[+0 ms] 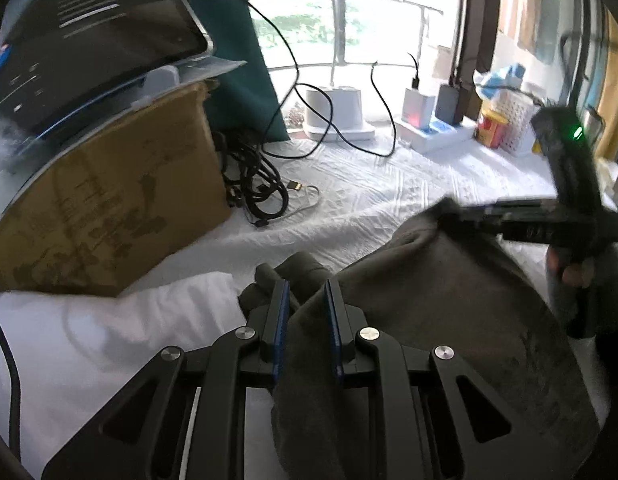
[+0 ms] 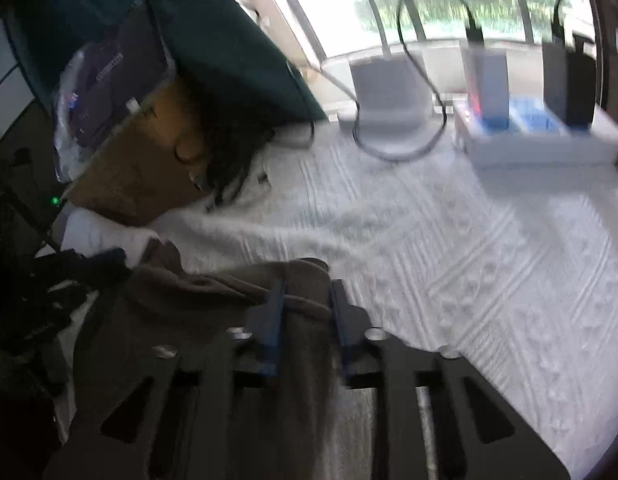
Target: Fold small clothes
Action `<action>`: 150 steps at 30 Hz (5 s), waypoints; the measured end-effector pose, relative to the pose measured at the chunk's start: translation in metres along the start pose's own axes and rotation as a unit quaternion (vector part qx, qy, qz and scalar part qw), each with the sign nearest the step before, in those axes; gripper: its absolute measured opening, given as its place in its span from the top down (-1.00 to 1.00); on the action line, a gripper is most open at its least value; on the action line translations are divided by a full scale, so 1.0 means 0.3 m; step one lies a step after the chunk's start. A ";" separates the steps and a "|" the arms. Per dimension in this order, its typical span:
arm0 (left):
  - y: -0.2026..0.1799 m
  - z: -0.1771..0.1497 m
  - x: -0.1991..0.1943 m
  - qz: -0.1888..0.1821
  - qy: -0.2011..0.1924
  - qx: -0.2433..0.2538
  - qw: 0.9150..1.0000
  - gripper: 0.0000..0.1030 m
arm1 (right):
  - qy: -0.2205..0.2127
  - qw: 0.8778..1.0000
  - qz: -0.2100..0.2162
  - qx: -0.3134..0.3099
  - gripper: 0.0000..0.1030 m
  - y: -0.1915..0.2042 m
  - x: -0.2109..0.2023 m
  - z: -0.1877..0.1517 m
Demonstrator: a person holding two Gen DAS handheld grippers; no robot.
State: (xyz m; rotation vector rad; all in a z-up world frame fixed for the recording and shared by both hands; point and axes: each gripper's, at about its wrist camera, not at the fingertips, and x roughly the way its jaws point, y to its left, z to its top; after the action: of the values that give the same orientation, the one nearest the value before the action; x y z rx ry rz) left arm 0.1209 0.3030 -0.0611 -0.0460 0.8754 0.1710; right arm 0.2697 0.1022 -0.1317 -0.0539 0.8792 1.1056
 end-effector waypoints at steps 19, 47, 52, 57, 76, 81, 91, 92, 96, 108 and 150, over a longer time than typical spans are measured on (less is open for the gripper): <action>-0.009 0.012 -0.068 -0.028 -0.032 -0.007 0.999 0.63 | -0.009 0.995 -0.104 -0.007 -0.05 -0.040 -0.046 -0.015; -0.213 -0.215 -0.175 -0.077 0.016 0.011 0.997 0.63 | 0.023 0.993 -0.094 -0.069 -0.08 0.105 -0.226 -0.271; -0.253 -0.270 -0.167 -0.079 0.039 0.014 0.996 0.63 | 0.039 0.991 -0.092 -0.084 -0.09 0.143 -0.224 -0.317; -0.223 -0.349 -0.152 -0.067 0.057 -0.014 0.996 0.63 | 0.048 0.990 -0.106 -0.080 -0.09 0.133 -0.228 -0.362; -0.253 -0.423 -0.212 0.026 0.041 -0.020 0.999 0.63 | 0.025 0.991 -0.110 -0.071 -0.19 0.095 -0.377 -0.474; -0.296 -0.416 -0.278 -0.011 0.013 -0.068 0.998 0.63 | 0.024 0.994 -0.087 -0.058 -0.19 0.088 -0.403 -0.496; -0.436 -0.448 -0.289 -0.023 0.009 -0.060 0.998 0.63 | 0.024 0.994 -0.079 -0.075 -0.19 0.107 -0.462 -0.543; -0.437 -0.451 -0.279 -0.026 0.012 -0.060 0.998 0.63 | 0.025 0.994 -0.081 -0.076 -0.19 0.106 -0.470 -0.548; -0.441 -0.490 -0.258 -0.022 0.026 -0.061 0.998 0.63 | 0.025 0.993 -0.087 -0.080 -0.19 0.112 -0.491 -0.573; -0.457 -0.534 -0.328 0.017 -0.002 -0.027 0.999 0.62 | 0.022 0.995 -0.072 -0.067 -0.19 0.125 -0.546 -0.626; -0.872 -0.377 -0.462 -0.065 -0.185 -0.013 0.981 -0.58 | -0.084 0.972 -0.220 0.024 -0.74 -0.153 -0.990 -0.688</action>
State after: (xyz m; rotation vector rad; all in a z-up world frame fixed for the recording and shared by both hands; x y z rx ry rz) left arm -0.0080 0.0147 -0.0350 -0.0923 0.4974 0.0639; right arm 0.1375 -0.2359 -0.0978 -0.1089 0.6975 0.6640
